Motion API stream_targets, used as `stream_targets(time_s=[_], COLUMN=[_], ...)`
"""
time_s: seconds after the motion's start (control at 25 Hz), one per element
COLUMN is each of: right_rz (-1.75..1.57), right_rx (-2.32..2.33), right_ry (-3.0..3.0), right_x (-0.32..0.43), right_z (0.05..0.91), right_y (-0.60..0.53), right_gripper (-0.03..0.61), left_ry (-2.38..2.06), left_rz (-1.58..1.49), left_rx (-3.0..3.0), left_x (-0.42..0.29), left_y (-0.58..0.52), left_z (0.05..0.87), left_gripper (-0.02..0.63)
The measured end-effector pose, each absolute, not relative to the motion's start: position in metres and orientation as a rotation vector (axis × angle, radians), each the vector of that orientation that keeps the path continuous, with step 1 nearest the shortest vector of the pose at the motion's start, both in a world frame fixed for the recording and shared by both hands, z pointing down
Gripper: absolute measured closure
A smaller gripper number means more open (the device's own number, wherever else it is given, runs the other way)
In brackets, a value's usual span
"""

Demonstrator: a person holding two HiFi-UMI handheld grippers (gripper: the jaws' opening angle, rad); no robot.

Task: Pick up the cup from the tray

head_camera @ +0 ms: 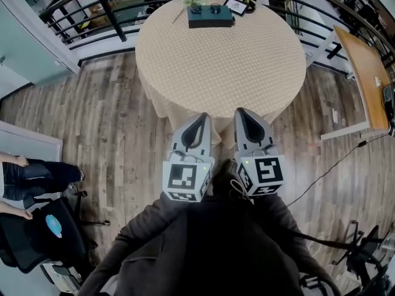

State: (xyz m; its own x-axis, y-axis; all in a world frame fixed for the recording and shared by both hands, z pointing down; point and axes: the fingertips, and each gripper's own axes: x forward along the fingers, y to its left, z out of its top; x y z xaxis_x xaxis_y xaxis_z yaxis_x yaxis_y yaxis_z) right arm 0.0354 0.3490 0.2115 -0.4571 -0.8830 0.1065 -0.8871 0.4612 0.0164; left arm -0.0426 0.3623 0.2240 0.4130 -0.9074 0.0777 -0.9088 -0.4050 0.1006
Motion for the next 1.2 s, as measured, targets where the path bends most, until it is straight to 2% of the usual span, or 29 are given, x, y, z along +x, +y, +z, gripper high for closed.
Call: stream_targets(time_s=[0.72, 1.2], right_rz=[0.218, 0.162], right_rx=[1.617, 1.570], right_ry=[-2.599, -2.679], right_x=[0.093, 0.130], right_z=[0.253, 0.229], right_y=[0.171, 0.067], right_gripper=[0.569, 0.569], left_ry=[-1.585, -1.681], left_rz=[0.238, 0.272], left_rx=[2.517, 2.537], left_x=[0.014, 0.050], left_y=[0.191, 0.092], left_z=[0.261, 0.231], left_gripper=[0.609, 0.609])
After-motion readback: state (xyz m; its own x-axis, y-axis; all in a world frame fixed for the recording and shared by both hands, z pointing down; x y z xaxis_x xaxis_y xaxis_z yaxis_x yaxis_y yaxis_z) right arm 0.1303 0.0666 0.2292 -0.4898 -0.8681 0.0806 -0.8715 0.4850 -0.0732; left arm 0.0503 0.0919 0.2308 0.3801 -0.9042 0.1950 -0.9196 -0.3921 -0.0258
